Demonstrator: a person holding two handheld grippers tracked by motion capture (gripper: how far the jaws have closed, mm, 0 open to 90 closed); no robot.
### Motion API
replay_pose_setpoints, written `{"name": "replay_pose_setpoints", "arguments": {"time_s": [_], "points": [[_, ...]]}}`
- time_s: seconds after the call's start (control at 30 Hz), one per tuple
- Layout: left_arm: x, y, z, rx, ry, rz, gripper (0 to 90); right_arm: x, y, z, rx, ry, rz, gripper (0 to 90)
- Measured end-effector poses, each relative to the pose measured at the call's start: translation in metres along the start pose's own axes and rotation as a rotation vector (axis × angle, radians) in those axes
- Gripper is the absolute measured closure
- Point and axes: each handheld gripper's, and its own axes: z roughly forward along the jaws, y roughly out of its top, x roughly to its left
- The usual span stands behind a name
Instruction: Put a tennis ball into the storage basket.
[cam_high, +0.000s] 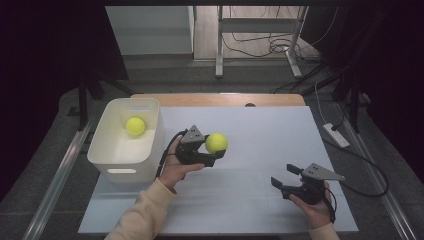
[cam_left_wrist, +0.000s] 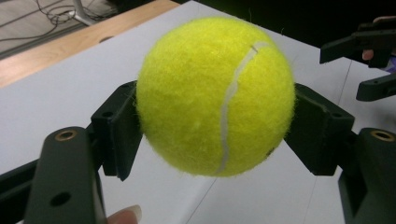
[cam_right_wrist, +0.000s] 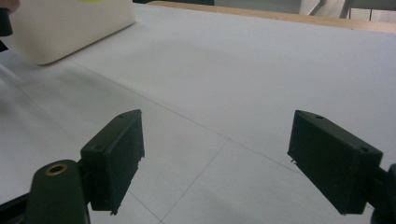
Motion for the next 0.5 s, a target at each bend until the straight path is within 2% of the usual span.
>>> {"name": "replay_pose_setpoints", "arguments": {"time_s": [0.5], "points": [[0.005, 0.015, -0.024, -0.053, 0.041, -0.003, 27.0, 0.001, 0.001, 0.000, -0.001, 0.006, -0.001, 18.1]]}}
